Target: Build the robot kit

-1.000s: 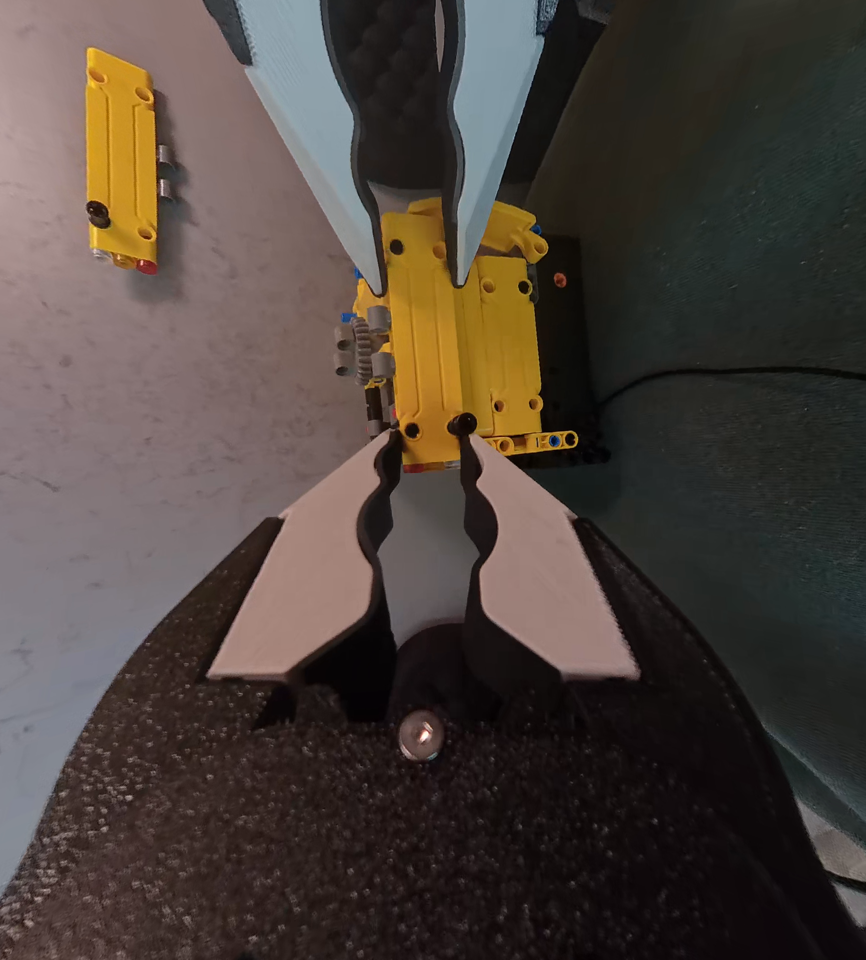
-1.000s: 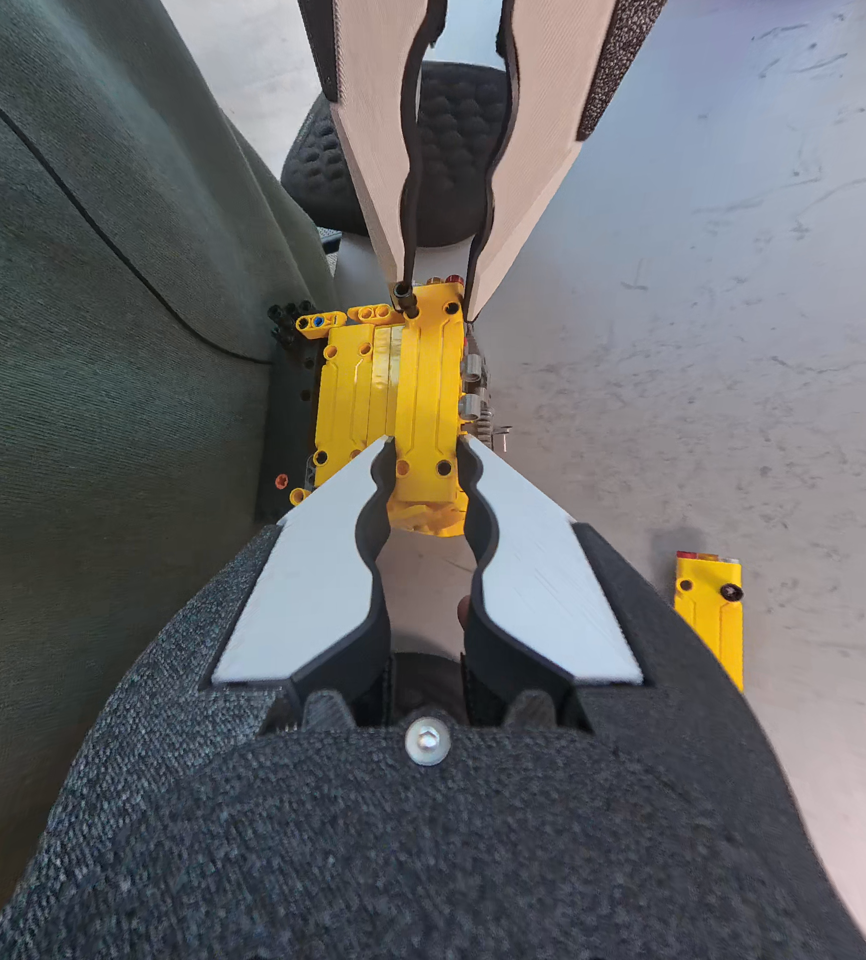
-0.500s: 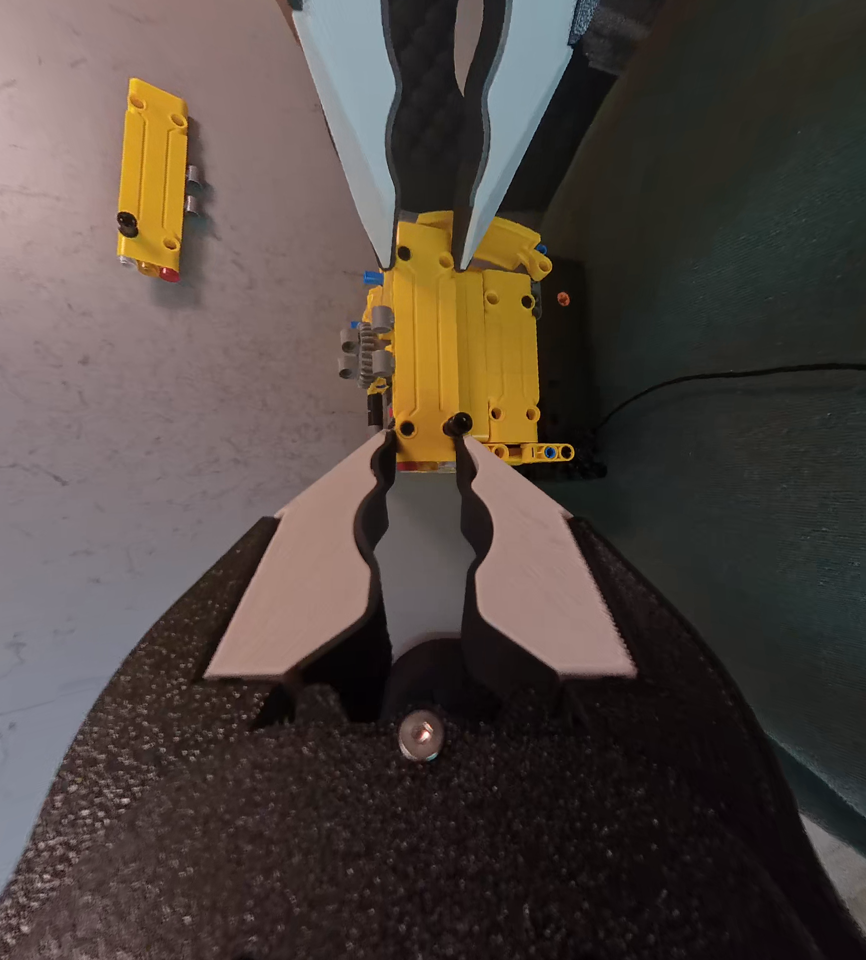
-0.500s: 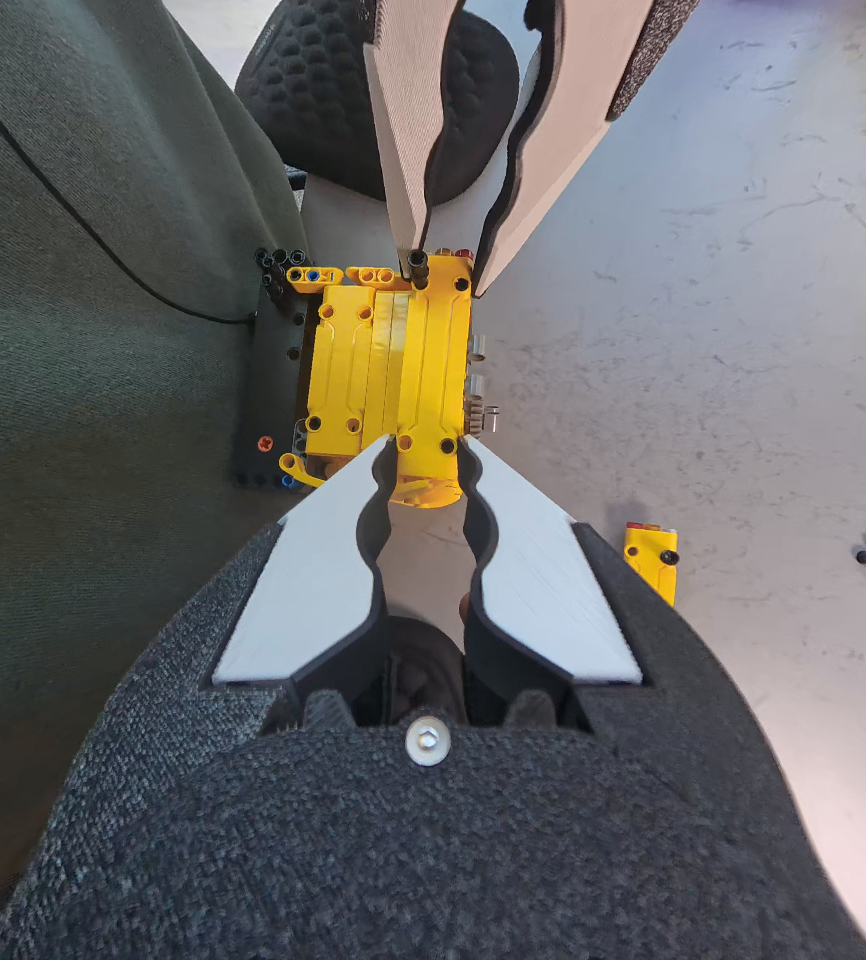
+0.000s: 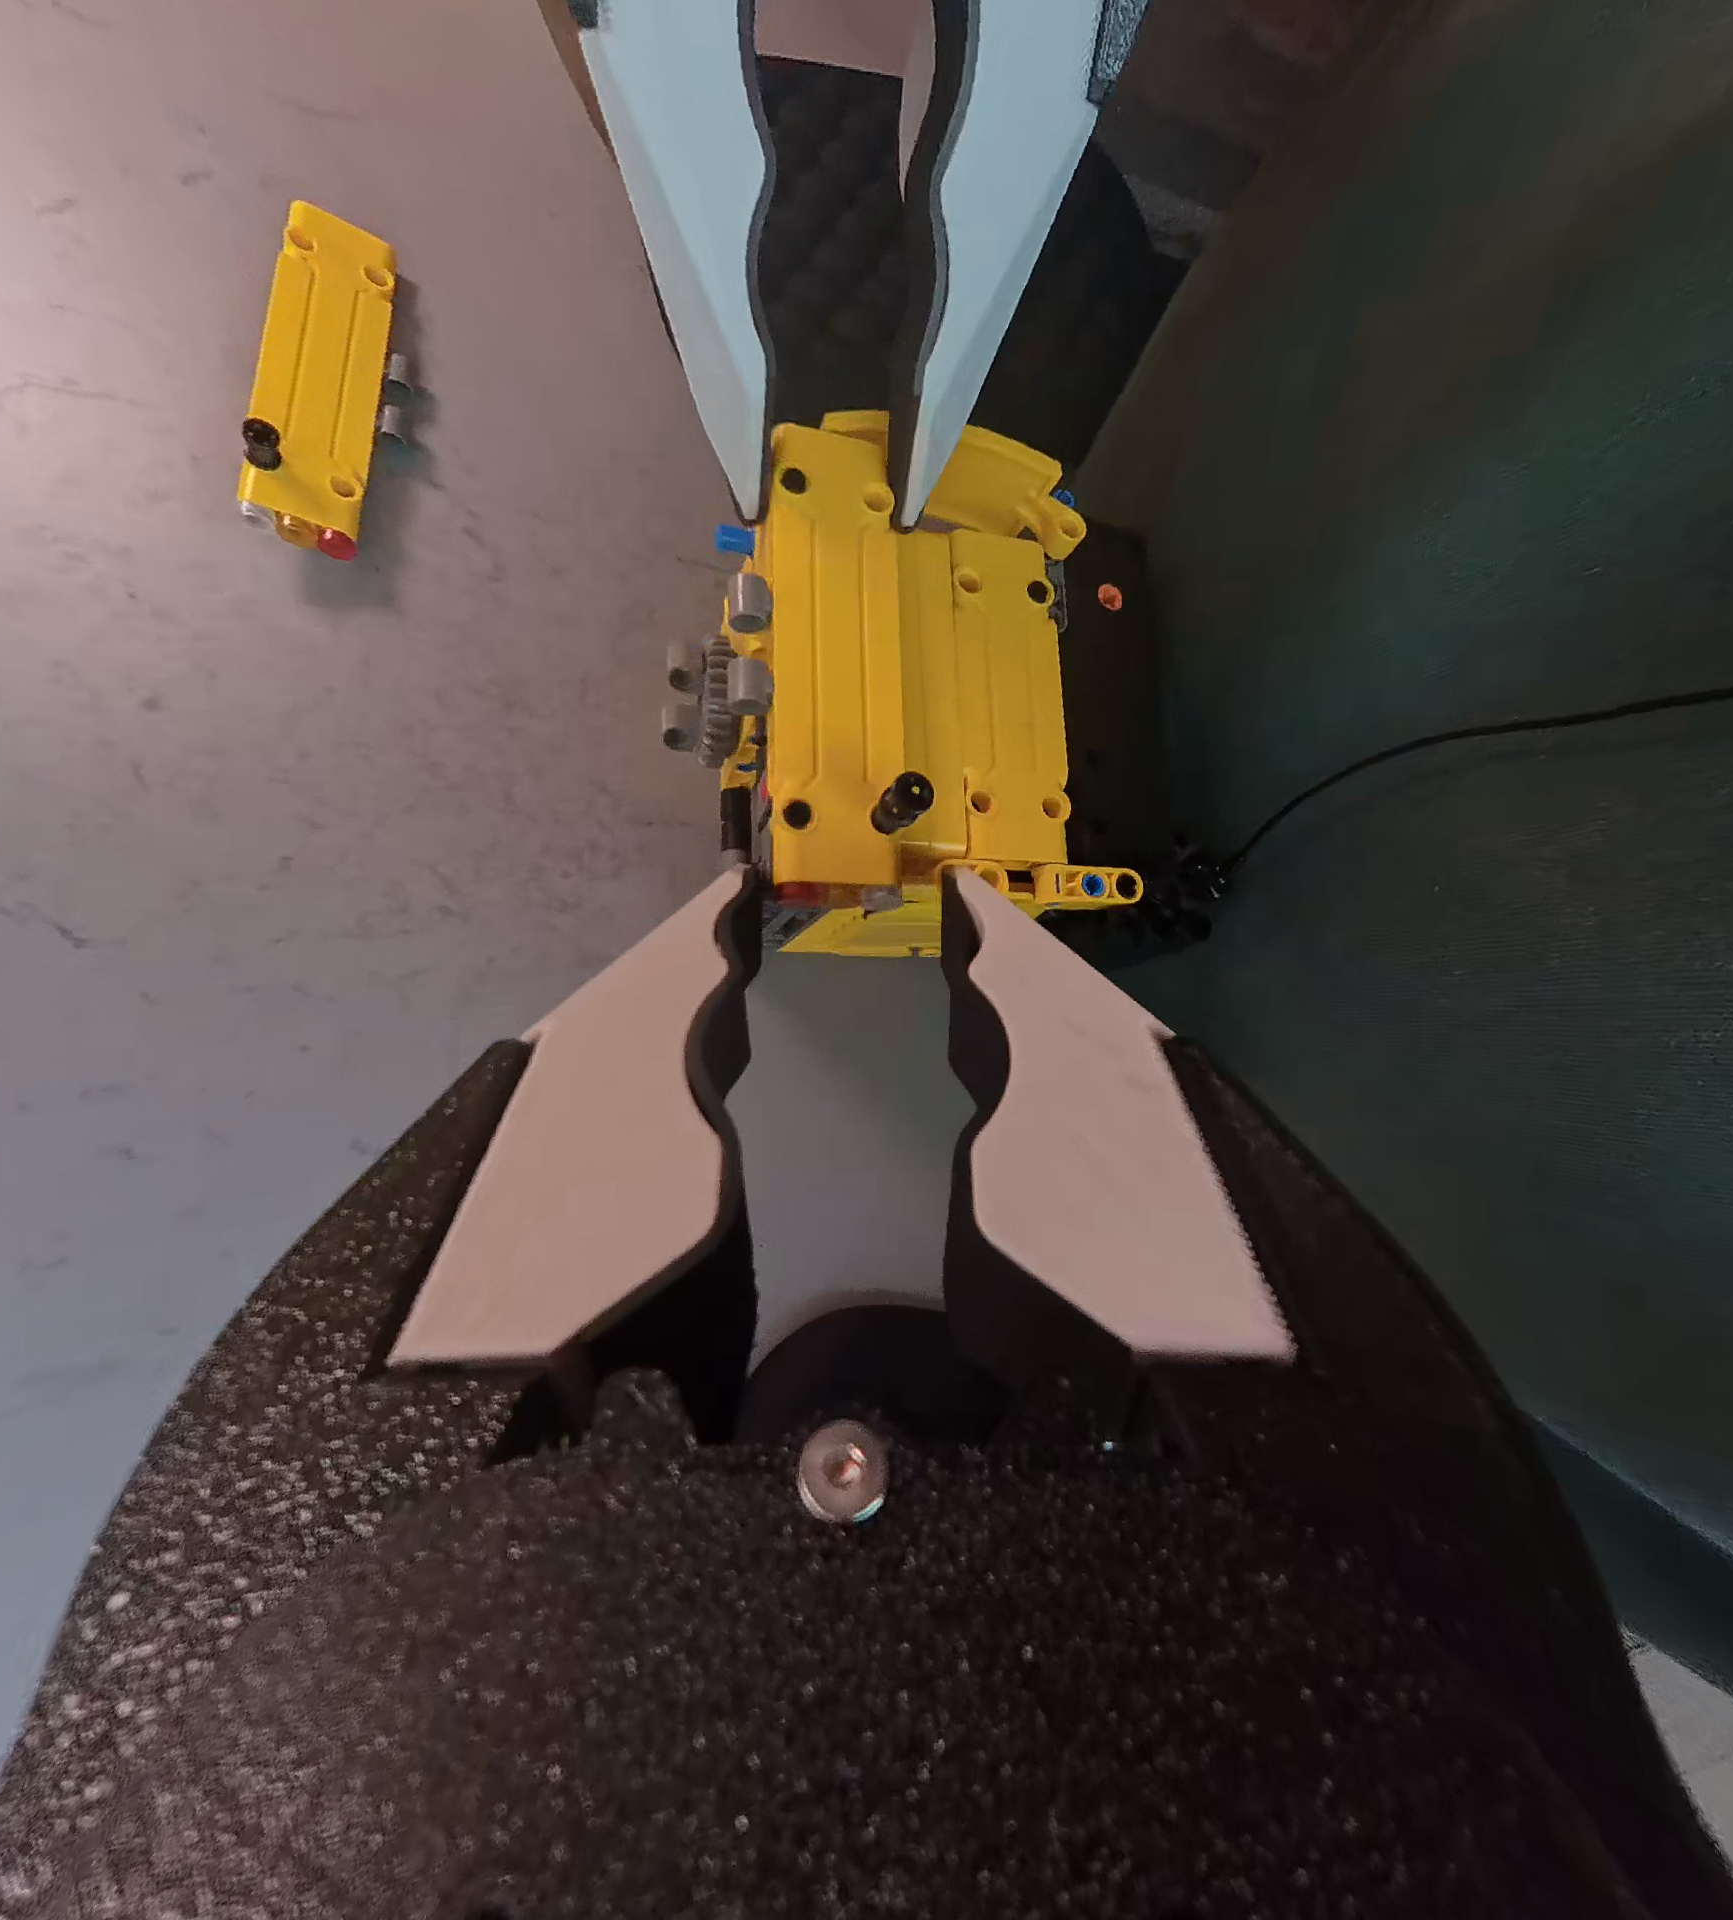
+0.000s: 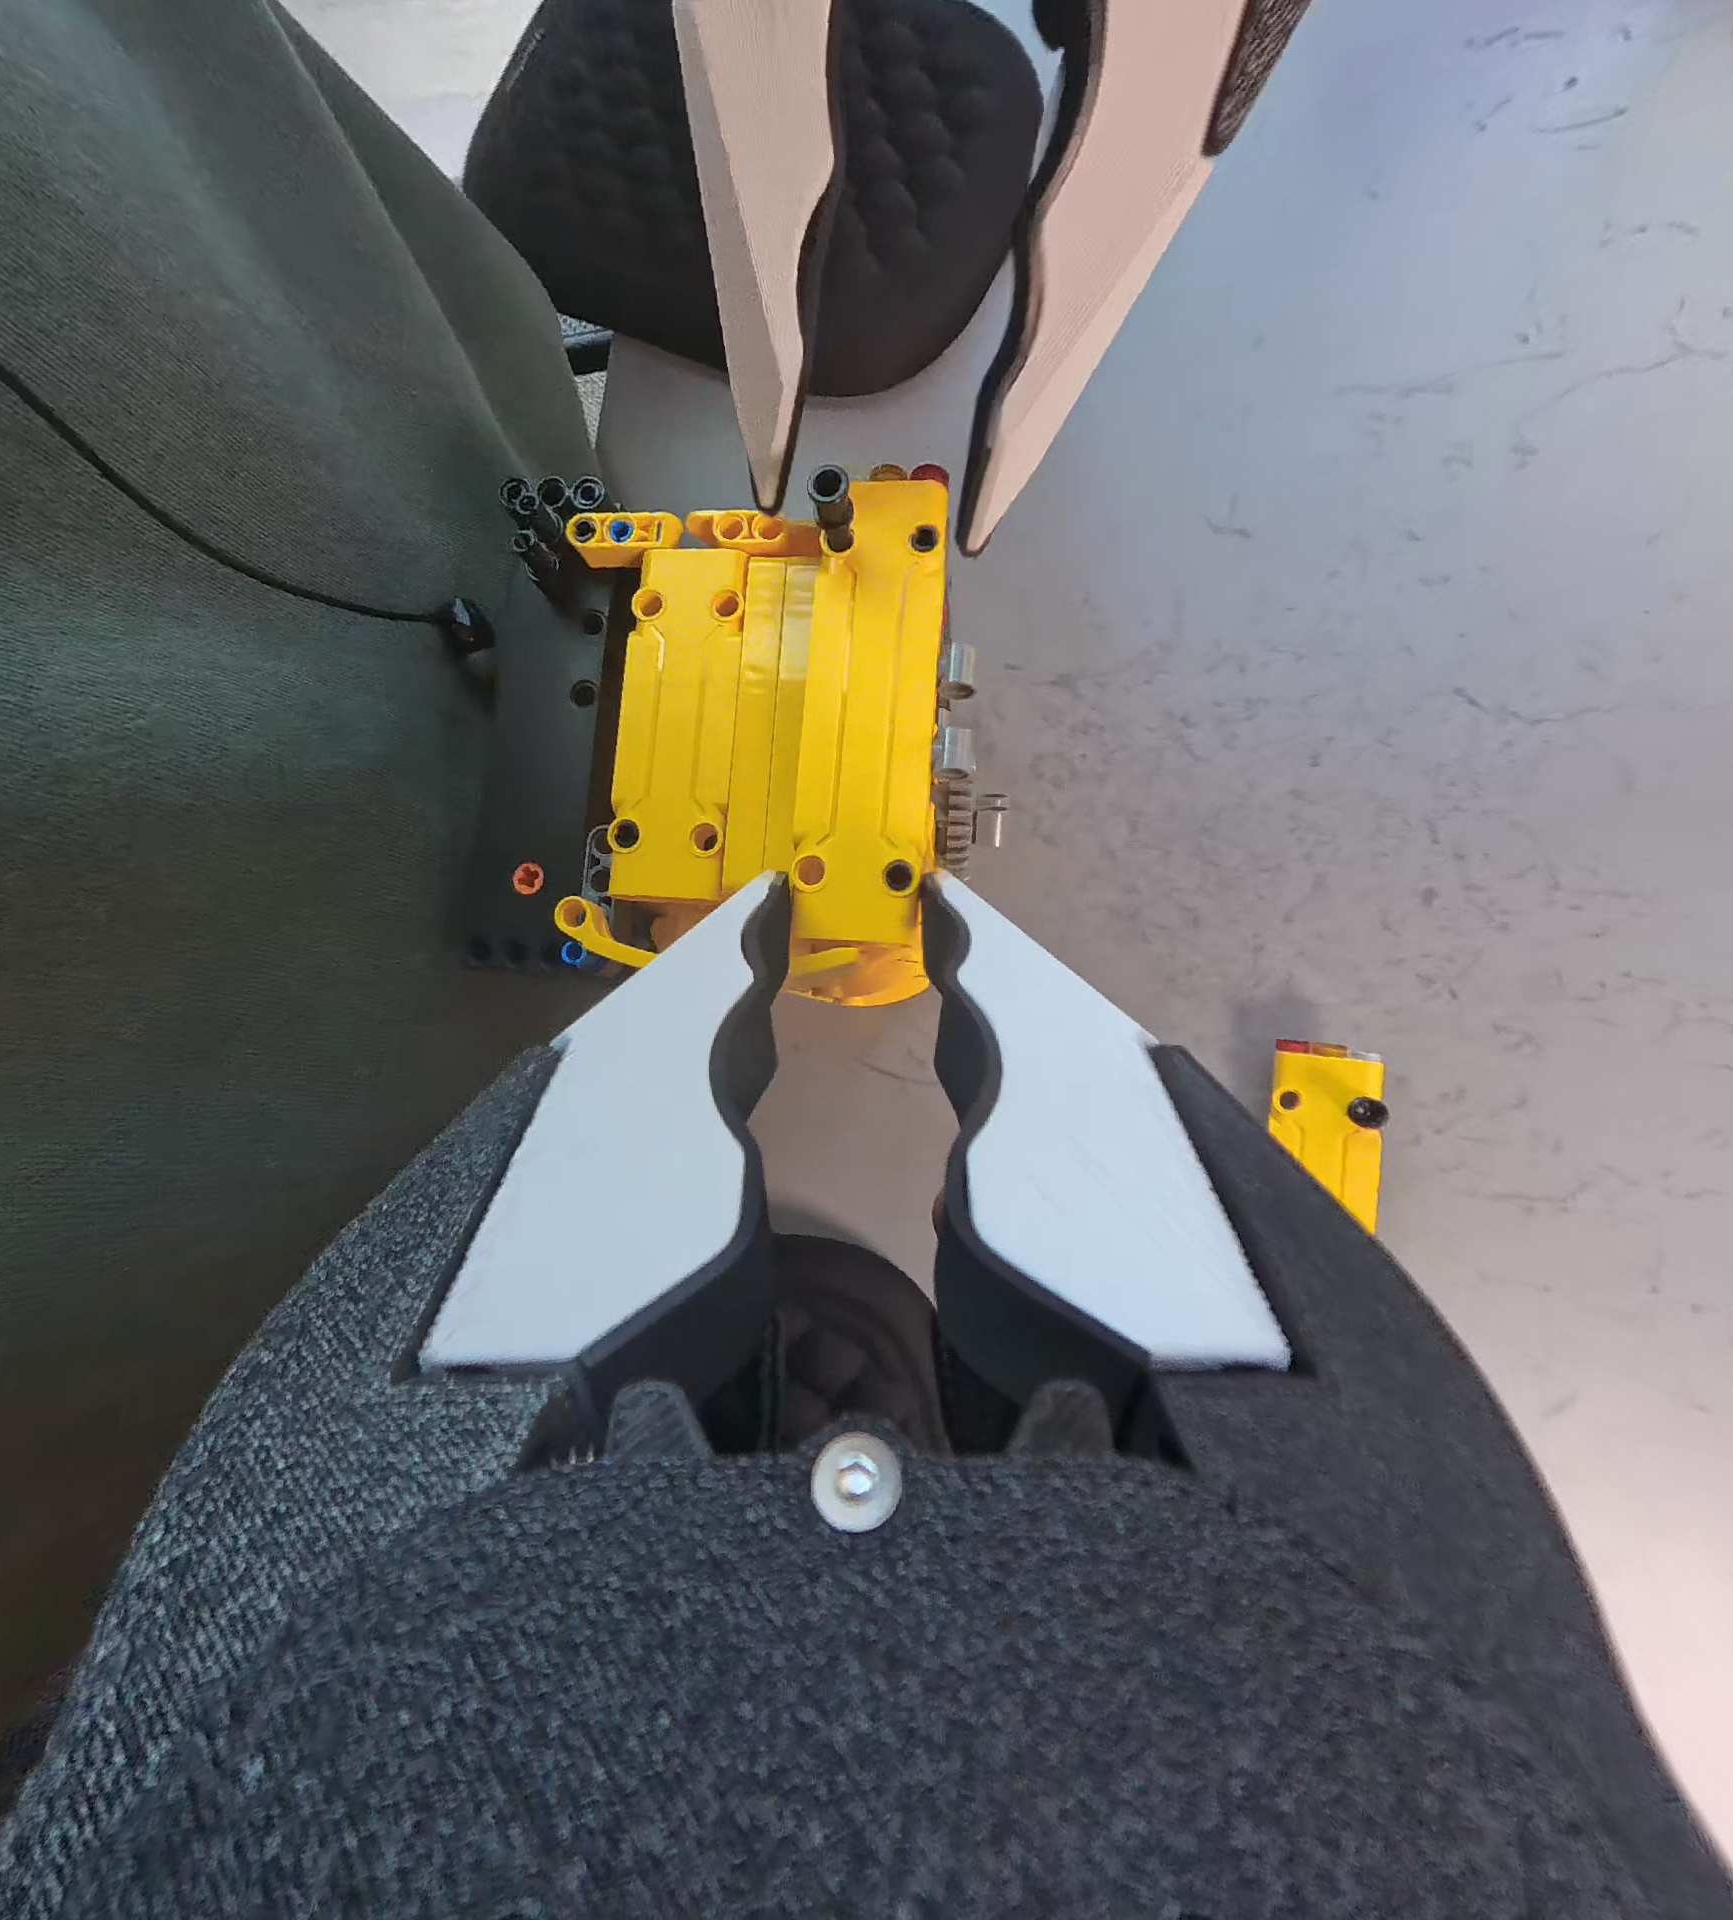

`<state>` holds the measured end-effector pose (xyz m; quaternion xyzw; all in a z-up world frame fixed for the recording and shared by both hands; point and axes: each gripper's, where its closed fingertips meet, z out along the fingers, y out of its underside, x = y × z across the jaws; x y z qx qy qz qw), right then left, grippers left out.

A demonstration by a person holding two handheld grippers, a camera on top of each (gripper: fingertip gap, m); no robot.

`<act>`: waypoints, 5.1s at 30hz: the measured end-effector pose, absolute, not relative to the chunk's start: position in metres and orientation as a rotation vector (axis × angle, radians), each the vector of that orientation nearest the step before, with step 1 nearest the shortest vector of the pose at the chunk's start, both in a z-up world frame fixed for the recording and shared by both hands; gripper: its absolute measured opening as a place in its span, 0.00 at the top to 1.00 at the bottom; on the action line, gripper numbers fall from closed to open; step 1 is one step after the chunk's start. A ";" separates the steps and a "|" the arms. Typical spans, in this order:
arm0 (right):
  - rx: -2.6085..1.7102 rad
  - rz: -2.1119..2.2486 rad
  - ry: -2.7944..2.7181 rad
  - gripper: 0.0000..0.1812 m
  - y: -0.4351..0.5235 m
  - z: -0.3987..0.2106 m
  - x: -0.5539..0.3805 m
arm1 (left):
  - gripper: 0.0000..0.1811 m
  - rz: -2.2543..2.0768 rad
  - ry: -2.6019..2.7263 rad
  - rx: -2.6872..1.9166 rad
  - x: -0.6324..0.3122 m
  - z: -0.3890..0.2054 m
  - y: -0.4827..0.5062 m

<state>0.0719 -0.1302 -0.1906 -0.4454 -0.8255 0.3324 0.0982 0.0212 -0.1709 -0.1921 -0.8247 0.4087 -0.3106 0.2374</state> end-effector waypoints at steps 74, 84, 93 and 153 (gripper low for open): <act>-0.939 0.411 -2.587 0.81 -0.161 -0.192 0.004 | 0.58 -0.587 0.967 -1.814 -0.009 -0.210 -0.134; -0.855 0.431 -2.625 0.83 -0.163 -0.192 0.008 | 0.58 -0.574 0.978 -1.823 -0.004 -0.211 -0.135; -0.732 0.389 -2.546 0.75 -0.162 -0.189 0.016 | 0.58 -0.443 1.024 -1.744 -0.004 -0.210 -0.136; -0.491 0.632 -2.035 0.87 -0.175 -0.199 0.098 | 0.78 0.009 1.243 -1.402 0.037 -0.207 -0.157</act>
